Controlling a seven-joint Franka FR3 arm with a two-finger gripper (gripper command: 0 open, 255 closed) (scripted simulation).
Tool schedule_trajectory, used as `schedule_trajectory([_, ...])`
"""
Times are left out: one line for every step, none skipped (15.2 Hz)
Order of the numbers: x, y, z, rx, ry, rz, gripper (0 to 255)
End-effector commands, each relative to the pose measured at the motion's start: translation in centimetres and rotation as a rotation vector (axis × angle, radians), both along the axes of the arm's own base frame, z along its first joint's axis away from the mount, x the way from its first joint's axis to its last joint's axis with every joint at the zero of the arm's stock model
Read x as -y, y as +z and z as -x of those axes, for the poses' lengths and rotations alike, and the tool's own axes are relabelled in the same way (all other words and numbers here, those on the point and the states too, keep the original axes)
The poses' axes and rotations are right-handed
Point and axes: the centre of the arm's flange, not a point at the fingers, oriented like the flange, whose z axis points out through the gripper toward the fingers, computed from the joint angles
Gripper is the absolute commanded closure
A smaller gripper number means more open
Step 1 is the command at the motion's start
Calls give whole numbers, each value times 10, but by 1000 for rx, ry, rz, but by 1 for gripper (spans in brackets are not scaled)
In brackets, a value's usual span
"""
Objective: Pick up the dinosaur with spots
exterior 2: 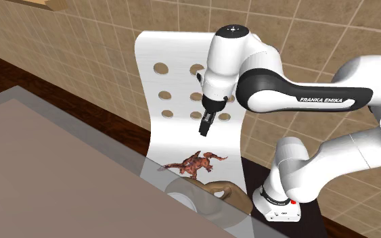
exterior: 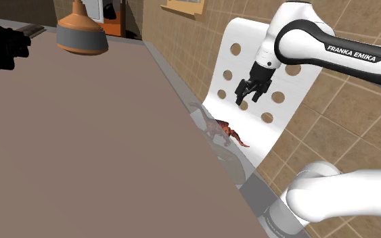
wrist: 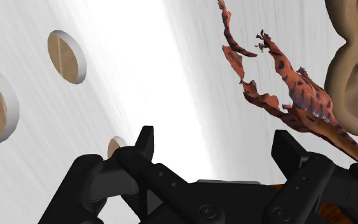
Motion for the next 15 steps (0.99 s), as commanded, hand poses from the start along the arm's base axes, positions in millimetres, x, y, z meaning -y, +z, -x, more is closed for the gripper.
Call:
schedule_trajectory([0,0,0,0,0,0,0])
schedule_trajectory([-9,-6,-6,7,46,2,0])
schedule_trajectory([-18,-12,-11,13,92,3,0])
schedule_trajectory([-27,-19,-16,20,138,5,0])
schedule_trajectory([-36,-25,-20,27,184,6,0])
schedule_trajectory([-45,-31,-24,34,230,8,0])
schedule_trajectory([-55,-37,-28,40,276,9,0])
schedule_trajectory([-65,-43,-31,47,322,11,0])
schedule_trajectory([-75,-49,-34,54,368,12,0])
schedule_trajectory([-85,-56,-37,61,414,14,0])
schedule_trajectory([-95,-62,-39,67,461,15,0])
schedule_trajectory([-103,-67,-40,73,498,17,0])
schedule_trajectory([-103,-72,-40,73,498,17,0])
schedule_trajectory([-103,-77,-40,73,498,17,0])
schedule_trajectory([-103,-83,-40,73,498,17,0])
